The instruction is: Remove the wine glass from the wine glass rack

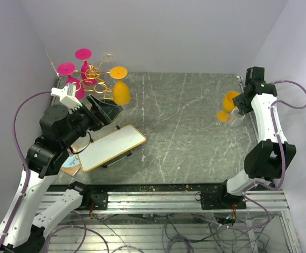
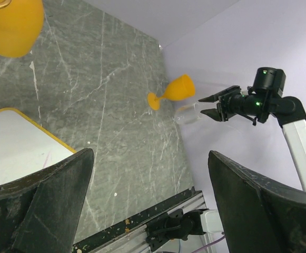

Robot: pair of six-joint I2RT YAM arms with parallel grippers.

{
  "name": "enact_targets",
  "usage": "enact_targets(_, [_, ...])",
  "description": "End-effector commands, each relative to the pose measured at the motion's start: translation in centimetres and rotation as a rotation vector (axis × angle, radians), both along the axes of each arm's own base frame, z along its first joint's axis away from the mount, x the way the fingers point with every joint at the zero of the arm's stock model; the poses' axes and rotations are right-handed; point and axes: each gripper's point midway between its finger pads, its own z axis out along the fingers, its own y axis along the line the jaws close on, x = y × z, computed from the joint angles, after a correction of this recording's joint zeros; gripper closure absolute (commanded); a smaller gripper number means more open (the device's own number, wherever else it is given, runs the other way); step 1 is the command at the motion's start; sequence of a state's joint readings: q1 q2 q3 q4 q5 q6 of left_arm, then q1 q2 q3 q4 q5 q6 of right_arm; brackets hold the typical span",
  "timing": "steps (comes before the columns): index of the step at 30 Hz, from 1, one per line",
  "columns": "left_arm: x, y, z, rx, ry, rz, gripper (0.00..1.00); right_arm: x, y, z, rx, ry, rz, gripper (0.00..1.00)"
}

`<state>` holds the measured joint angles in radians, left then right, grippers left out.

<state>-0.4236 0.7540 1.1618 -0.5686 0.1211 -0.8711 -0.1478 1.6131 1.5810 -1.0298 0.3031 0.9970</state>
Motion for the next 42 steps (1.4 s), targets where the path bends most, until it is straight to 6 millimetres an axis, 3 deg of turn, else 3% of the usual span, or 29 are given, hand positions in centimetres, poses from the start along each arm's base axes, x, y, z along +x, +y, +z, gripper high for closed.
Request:
enact_targets(1, [-0.5, -0.4, 1.1, -0.014, -0.017, -0.027, 0.0, -1.0, -0.2, 2.6, -0.022, -0.08, 0.01, 0.53])
enact_targets(4, [-0.5, -0.5, 0.7, -0.021, -0.011, -0.03, 0.0, -1.0, 0.5, 4.0, -0.01, -0.148, 0.041, 0.39])
enact_targets(8, [-0.4, -0.8, 0.6, -0.025, -0.007, -0.043, 0.0, -1.2, 1.1, 6.0, -0.005, -0.232, 0.077, 0.26])
enact_targets(18, [-0.2, -0.6, 0.6, -0.013, -0.001, -0.034, 0.0, -2.7, 1.7, 11.4, -0.043, -0.389, 0.131, 0.04])
enact_targets(21, [-0.2, -0.7, 0.2, -0.018, 0.007, -0.036, 0.0, -2.7, 2.8, 12.9, -0.041, -0.484, 0.202, 0.01])
enact_targets(24, [-0.2, -0.8, 0.0, -0.021, 0.013, -0.036, 0.0, -2.2, 5.1, 13.9, -0.024, -0.591, 0.365, 0.01])
enact_targets(28, [-0.3, -0.5, 0.0, -0.017, 0.014, -0.027, 0.0, -1.5, 10.4, 13.8, 0.048, -0.718, 0.728, 0.02])
enact_targets(31, [-0.5, -0.3, 0.2, -0.012, 0.011, -0.021, 0.0, -1.9, 13.5, 14.0, 0.144, -0.805, 0.899, 0.03])
enact_targets(36, [-1.0, 0.1, -0.1, -0.01, 0.013, -0.009, 0.0, -2.9, 16.3, 13.6, 0.299, -0.891, 0.998, 0.03])
enact_targets(42, [-1.2, 0.8, -1.0, 0.012, 0.038, 0.019, 0.0, -4.3, 19.7, 12.4, 0.374, -0.86, 1.067, 0.03])
